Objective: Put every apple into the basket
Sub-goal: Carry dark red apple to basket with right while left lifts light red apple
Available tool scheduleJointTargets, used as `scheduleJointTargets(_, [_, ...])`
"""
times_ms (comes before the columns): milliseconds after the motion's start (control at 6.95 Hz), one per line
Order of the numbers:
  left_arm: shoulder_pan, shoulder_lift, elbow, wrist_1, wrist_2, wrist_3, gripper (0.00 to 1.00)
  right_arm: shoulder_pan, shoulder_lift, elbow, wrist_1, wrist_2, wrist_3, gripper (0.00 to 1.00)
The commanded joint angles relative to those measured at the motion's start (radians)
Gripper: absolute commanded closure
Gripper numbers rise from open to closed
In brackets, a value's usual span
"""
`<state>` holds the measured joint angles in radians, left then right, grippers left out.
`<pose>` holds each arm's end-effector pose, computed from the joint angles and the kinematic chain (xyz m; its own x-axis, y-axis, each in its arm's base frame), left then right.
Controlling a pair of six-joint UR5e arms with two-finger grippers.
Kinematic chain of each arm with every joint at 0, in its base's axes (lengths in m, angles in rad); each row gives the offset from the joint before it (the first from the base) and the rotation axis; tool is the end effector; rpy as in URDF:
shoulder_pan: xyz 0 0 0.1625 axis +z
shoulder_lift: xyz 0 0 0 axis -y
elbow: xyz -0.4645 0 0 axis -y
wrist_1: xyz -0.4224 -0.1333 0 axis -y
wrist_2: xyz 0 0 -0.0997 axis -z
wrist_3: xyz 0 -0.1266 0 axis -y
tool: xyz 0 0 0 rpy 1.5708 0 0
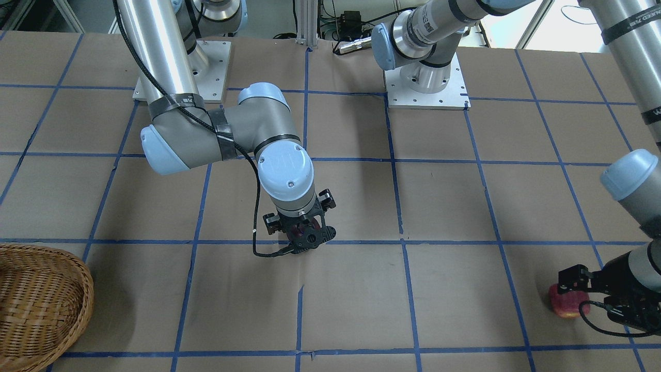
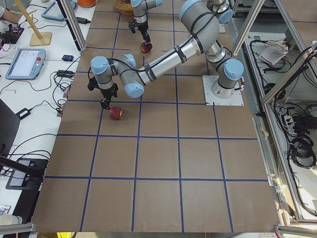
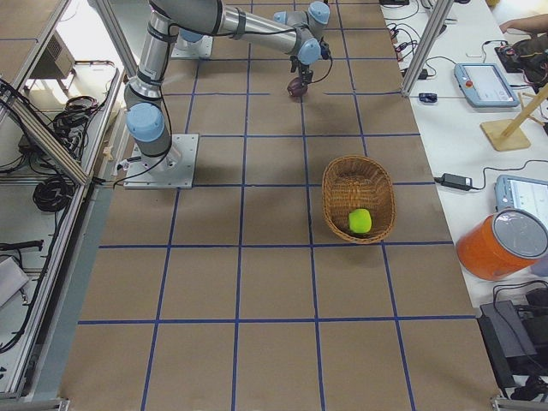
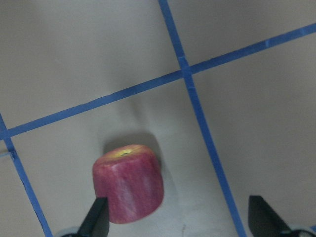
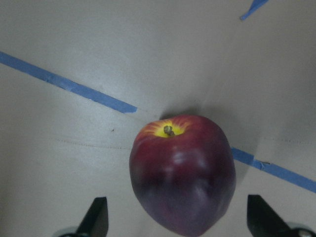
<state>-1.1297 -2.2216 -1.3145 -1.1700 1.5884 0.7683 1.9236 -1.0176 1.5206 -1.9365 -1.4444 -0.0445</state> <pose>0.2110 -0.7539 0.2438 -0.9468 0.3214 -0.0170 0.3213 0.9470 0.0077 0.3805 -0.6013 0.2160 -0.9207 -0.3676 -0.1308 -0.3836 0.9141 0.1312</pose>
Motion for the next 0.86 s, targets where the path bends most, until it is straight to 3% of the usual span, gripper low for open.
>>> scheduleJointTargets(0, [0.021,-0.055,-0.009,0.007,0.013,0.005,0.0,0.002,0.062,0.009,-0.084,-0.002,0.021,0.0])
scheduleJointTargets(144, [0.021,-0.088,0.012,0.009,0.042,0.005,0.0,0.002,0.068,0.009,-0.094,-0.007,0.028,0.24])
scheduleJointTargets(288, [0.021,-0.105,0.015,0.035,0.074,0.003,0.0,0.0,0.057,0.009,-0.098,-0.02,0.046,0.96])
scheduleJointTargets(575, [0.021,-0.109,0.017,0.033,0.065,-0.004,0.0,-0.024,0.028,-0.051,-0.093,-0.015,0.144,1.0])
scheduleJointTargets(719, [0.021,-0.093,0.015,0.017,0.064,-0.004,0.23,-0.081,-0.004,-0.109,-0.026,-0.033,0.144,1.0])
